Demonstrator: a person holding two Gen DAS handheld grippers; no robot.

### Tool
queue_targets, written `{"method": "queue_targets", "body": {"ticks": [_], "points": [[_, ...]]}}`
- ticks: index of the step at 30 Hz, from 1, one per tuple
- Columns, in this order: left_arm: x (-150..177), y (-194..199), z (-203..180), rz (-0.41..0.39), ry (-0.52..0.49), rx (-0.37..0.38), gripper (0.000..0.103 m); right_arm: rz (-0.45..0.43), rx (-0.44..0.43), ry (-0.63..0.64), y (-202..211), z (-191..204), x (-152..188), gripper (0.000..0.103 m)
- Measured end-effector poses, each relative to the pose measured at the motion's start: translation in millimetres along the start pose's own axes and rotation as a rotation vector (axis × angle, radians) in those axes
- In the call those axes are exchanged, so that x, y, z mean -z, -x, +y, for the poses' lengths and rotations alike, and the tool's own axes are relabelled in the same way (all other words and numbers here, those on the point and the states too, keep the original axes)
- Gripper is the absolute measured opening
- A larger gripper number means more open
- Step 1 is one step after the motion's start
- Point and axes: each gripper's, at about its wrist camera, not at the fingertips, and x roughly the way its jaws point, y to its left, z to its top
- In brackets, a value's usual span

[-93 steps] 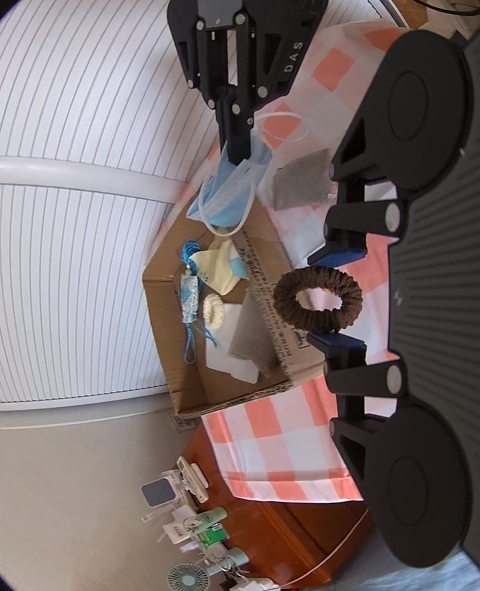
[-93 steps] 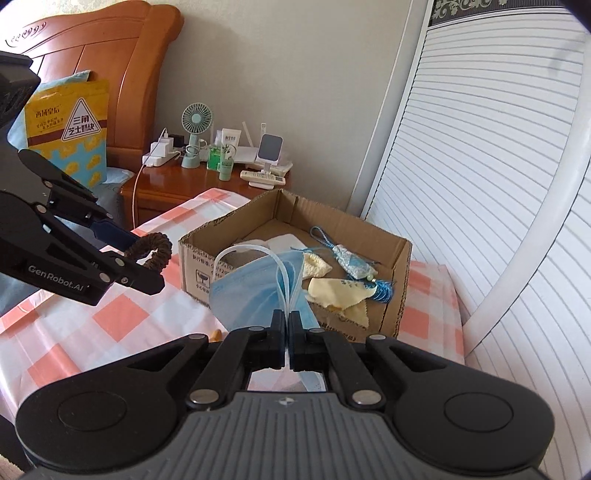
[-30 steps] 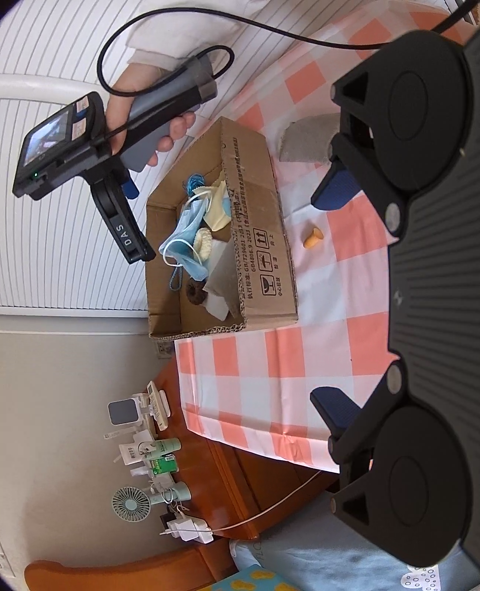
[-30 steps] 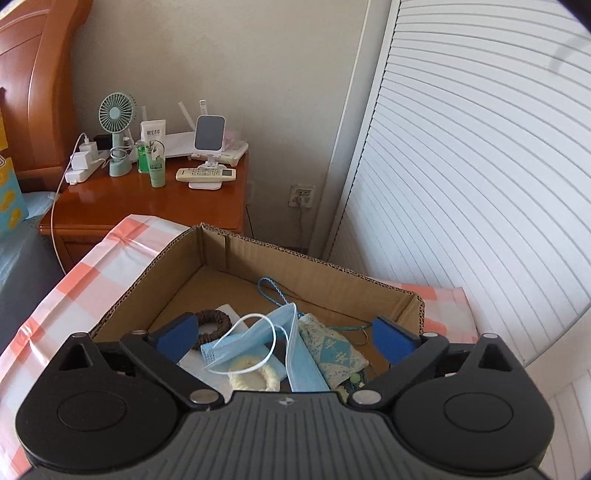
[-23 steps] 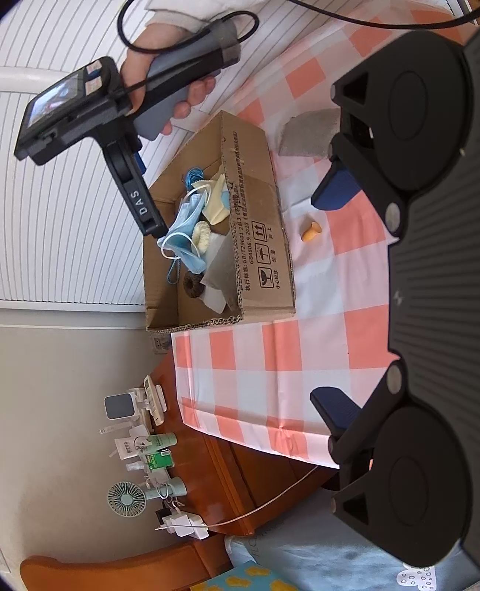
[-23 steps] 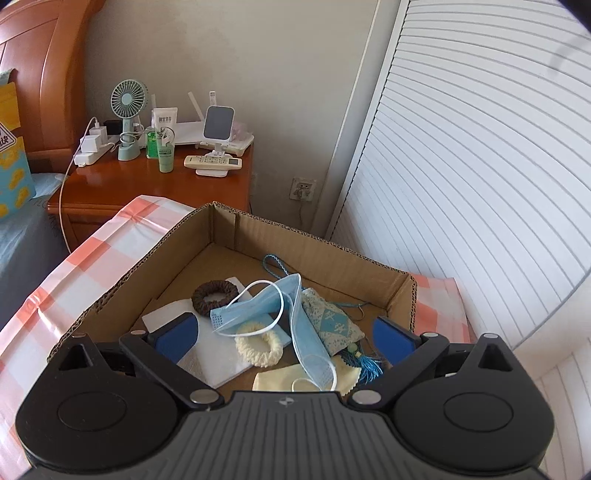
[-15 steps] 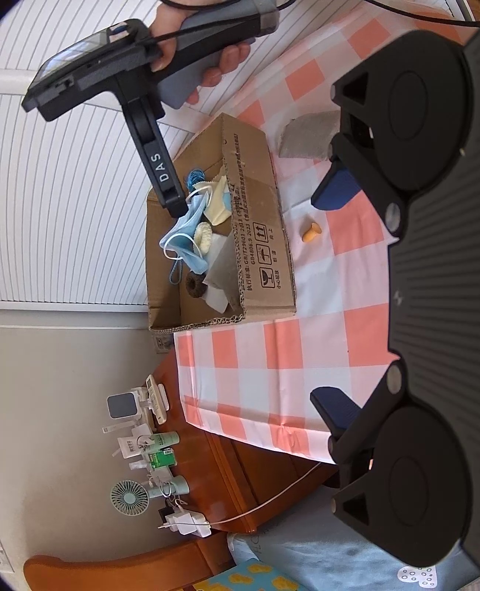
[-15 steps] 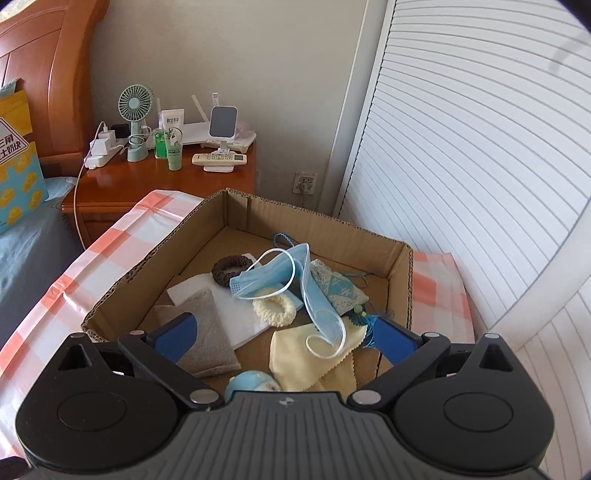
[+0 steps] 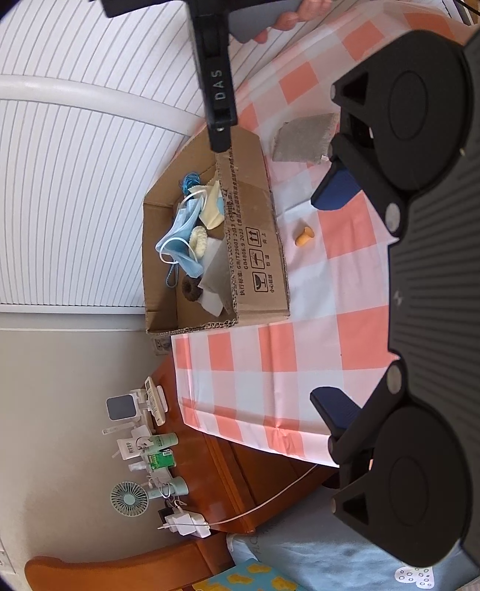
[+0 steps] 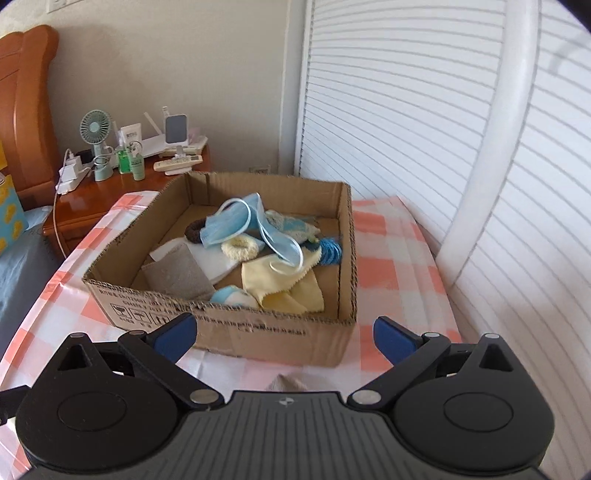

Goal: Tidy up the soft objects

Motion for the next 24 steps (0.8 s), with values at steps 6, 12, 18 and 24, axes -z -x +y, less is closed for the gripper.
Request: {"method": "queue_targets", "body": {"ticks": [6, 12, 18, 24], "points": [[1, -3, -4, 0.013, -0.013, 0.005, 0.102, 0.115, 0.053, -0.038, -39, 4, 36, 0.103], [3, -11, -7, 0.038, -0.028, 0.003, 0.101, 0.161, 0.073, -0.033, -63, 10, 52, 0.103], [3, -27, -14, 0.073, -0.065, 0.013, 0.102, 0.171, 0.076, -0.031, -62, -3, 68, 0.103], [1, -50, -24, 0.082, -0.139, 0.051, 0.102, 0.182, 0.037, -0.011, -49, -27, 80, 0.103]]}}
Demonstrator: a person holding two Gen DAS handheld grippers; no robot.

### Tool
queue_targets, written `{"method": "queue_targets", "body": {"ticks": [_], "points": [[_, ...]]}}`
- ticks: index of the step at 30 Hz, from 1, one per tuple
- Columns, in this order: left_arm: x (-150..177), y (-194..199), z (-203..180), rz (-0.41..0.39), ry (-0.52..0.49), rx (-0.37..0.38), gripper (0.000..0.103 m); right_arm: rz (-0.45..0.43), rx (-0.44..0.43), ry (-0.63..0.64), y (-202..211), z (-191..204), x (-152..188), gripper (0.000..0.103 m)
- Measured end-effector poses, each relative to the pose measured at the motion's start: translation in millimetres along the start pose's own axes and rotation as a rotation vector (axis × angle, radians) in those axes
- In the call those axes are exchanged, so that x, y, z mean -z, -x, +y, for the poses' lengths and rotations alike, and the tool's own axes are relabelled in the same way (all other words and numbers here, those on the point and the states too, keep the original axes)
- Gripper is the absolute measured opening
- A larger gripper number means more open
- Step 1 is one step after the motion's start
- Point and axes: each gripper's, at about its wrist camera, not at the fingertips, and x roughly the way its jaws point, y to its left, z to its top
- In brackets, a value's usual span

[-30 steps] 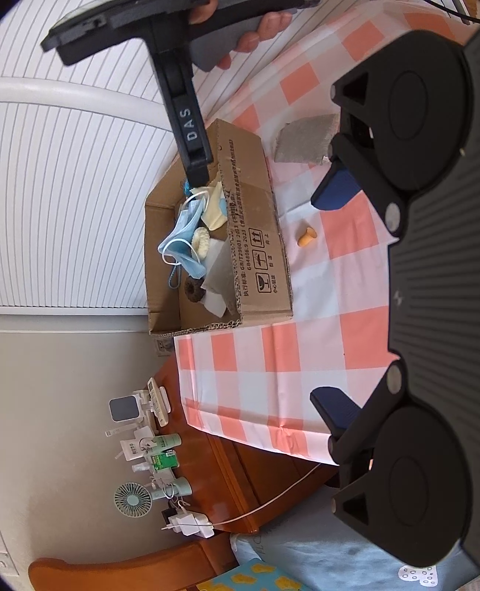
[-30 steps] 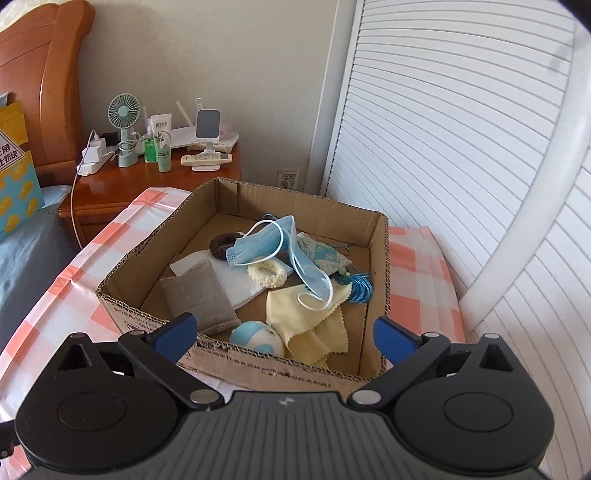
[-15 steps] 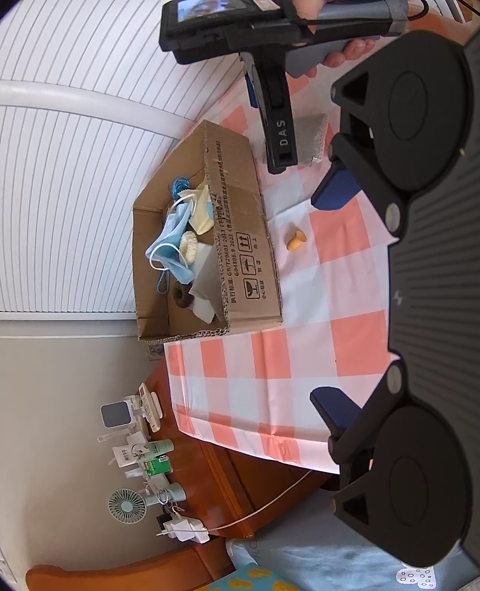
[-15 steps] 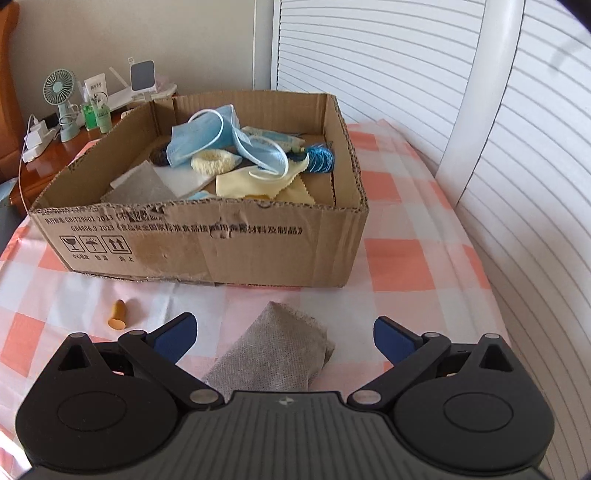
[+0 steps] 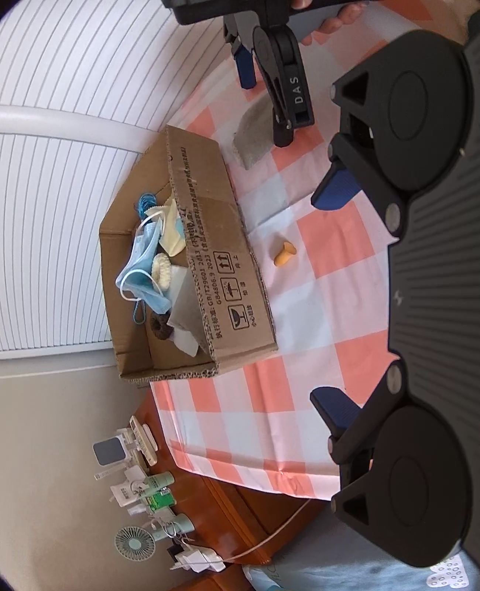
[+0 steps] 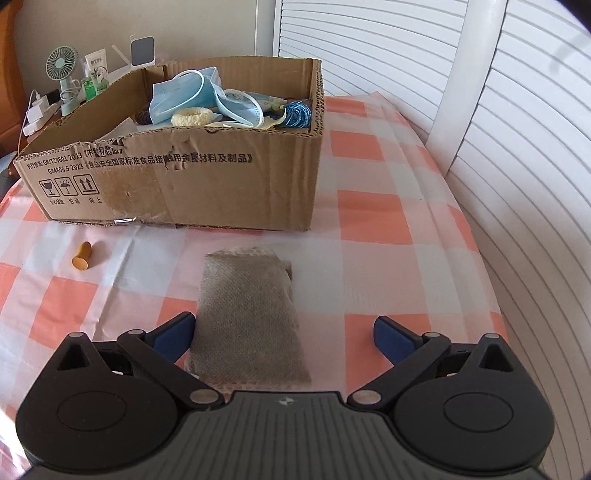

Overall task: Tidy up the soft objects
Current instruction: 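Move the right gripper over the grey mesh cloth while the left gripper approaches the orange earplug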

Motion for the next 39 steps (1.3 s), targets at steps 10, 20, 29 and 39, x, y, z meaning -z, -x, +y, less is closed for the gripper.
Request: {"method": "queue_targets", "body": {"ticks": [10, 20, 29, 39], "points": [[-4, -61, 5, 0.041, -0.038, -0.103, 0.101, -0.038, -0.016, 0.014, 4, -6, 9, 0.103], [-8, -76, 6, 0.054, -0.012, -0.062, 0.102, -0.062, -0.022, 0.017, 5, -6, 12, 0.103], [-2, -70, -4, 0.060, -0.011, -0.003, 0.101, -0.068, -0.021, 0.015, 4, -6, 11, 0.103], [-3, -66, -13, 0.018, 0.039, 0.089, 0.062, -0.074, -0.020, 0.016, 5, -5, 13, 0.103]]}}
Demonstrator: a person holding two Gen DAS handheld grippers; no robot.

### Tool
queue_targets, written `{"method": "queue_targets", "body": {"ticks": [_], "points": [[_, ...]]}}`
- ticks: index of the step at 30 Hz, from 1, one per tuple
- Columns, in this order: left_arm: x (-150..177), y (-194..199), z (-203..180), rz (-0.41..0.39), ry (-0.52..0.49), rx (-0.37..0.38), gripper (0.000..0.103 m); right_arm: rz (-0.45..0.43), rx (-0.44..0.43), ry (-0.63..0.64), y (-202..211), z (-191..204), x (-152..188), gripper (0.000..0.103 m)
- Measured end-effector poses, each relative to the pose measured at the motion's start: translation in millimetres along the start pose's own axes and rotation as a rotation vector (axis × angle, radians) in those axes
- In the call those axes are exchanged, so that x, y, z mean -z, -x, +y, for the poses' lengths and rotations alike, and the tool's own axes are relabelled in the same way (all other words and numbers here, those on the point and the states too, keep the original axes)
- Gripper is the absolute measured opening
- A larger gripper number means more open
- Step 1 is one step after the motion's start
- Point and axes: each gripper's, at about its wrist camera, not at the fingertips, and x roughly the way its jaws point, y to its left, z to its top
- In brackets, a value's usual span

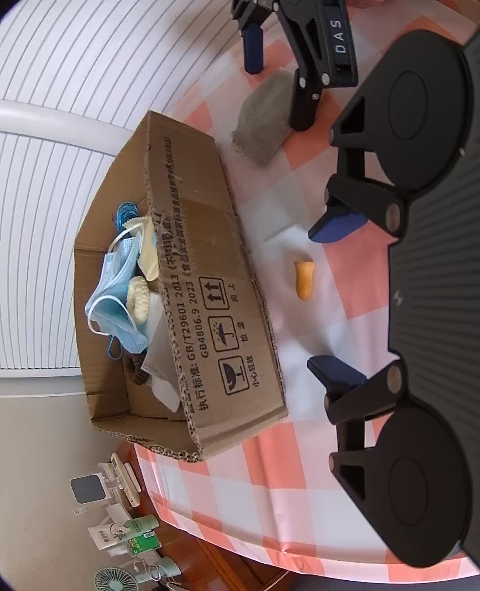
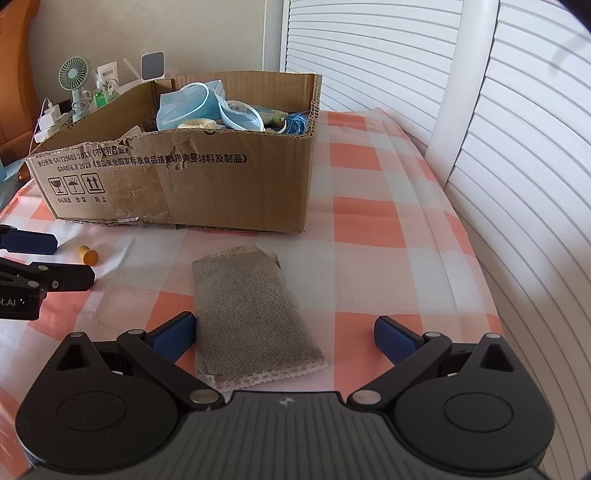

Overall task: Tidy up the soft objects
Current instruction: 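Move the right gripper over the grey mesh cloth while the left gripper approaches the orange earplug, then close the right gripper on the grey cloth while the left gripper grasps the orange earplug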

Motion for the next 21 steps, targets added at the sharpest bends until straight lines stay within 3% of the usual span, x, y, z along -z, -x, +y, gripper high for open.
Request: {"method": "queue_targets", "body": {"ticks": [4, 12, 21], "points": [[-3, -2, -5, -0.010, 0.006, 0.014, 0.058, -0.005, -0.003, 0.003, 1, 0, 0, 0.103], [-5, -4, -12, -0.026, -0.007, 0.014, 0.029, -0.015, -0.012, 0.013, 1, -1, 2, 0.103], [-4, -6, -16, -0.034, -0.030, 0.009, 0.026, -0.026, -0.049, 0.062, 2, 2, 3, 0.103]]}}
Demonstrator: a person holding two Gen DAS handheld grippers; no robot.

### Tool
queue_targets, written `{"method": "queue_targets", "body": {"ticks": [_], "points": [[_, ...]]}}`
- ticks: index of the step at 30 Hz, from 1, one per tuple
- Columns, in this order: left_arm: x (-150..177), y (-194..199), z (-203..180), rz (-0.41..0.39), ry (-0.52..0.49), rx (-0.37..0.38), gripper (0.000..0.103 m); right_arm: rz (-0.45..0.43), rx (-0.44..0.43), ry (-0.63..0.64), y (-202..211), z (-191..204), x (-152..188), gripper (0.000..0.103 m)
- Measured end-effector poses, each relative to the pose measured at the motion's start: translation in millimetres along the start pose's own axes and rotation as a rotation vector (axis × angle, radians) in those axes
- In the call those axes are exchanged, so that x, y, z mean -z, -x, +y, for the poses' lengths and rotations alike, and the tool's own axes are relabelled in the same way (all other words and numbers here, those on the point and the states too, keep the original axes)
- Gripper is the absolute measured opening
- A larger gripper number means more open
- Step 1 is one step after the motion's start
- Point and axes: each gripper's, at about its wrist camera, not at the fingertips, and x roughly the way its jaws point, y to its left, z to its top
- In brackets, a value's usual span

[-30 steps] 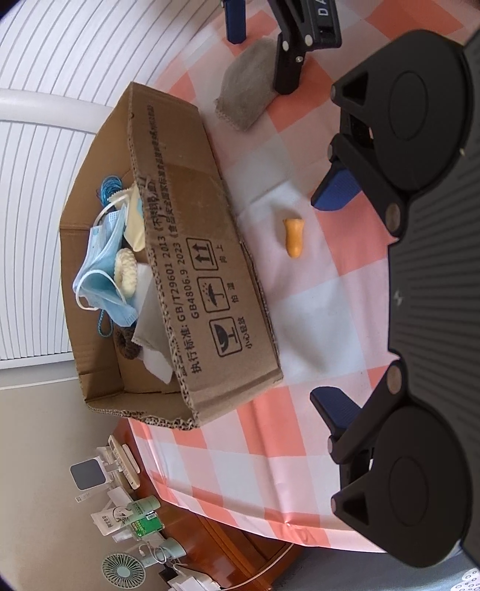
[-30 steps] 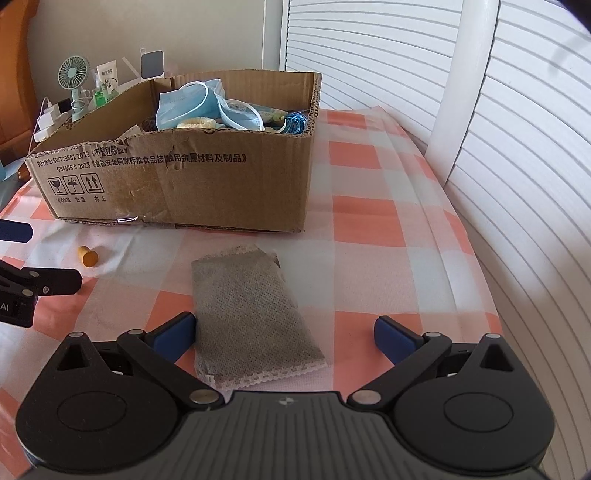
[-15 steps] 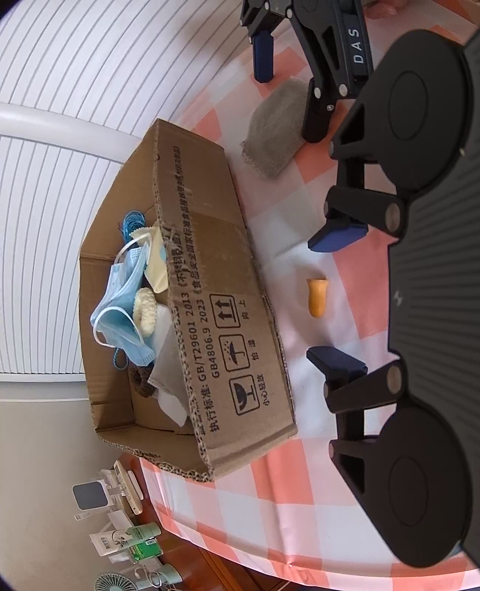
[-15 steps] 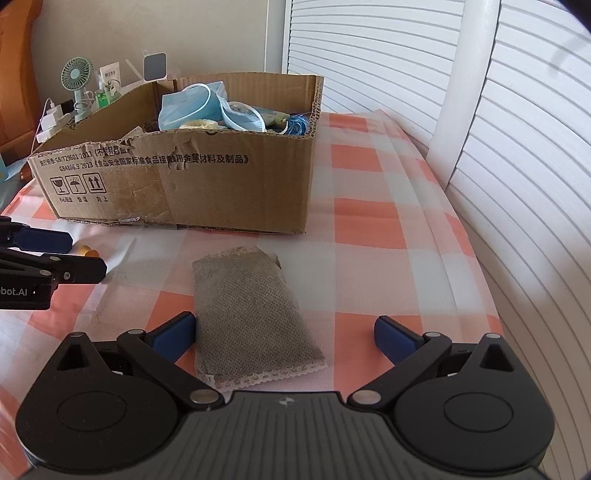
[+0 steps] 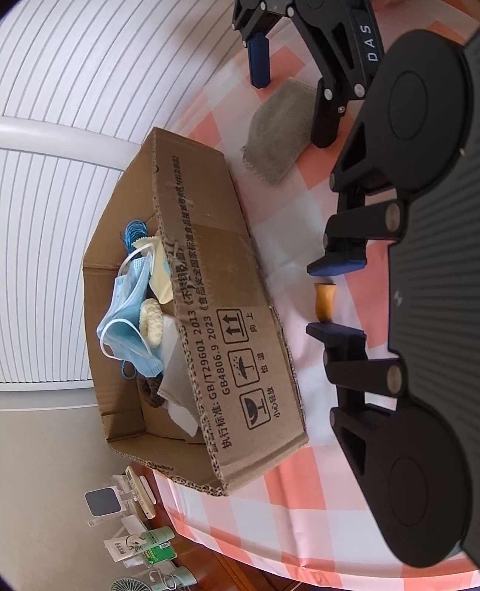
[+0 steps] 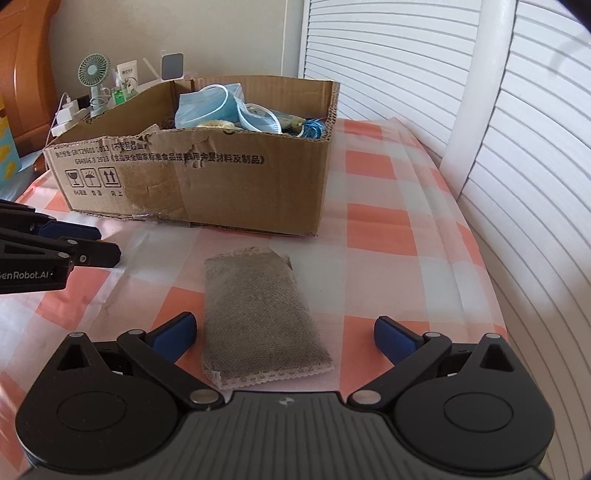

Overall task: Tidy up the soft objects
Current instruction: 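Close the right gripper on the grey cloth while the left gripper grasps the orange earplug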

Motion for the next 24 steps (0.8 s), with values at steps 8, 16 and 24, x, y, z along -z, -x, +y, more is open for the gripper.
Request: {"method": "queue_targets", "body": {"ticks": [8, 16, 24], "points": [[0, 0, 0, 0.001, 0.003, 0.002, 0.026, -0.020, -0.092, 0.095, -4, 12, -6, 0.096], [0, 0, 1, 0.003, 0.001, 0.004, 0.026, -0.022, -0.120, 0.101, 0, 15, -11, 0.058], [0, 0, 1, 0.005, -0.003, 0.008, 0.026, -0.025, -0.100, 0.108, 0, 17, -13, 0.049]]}}
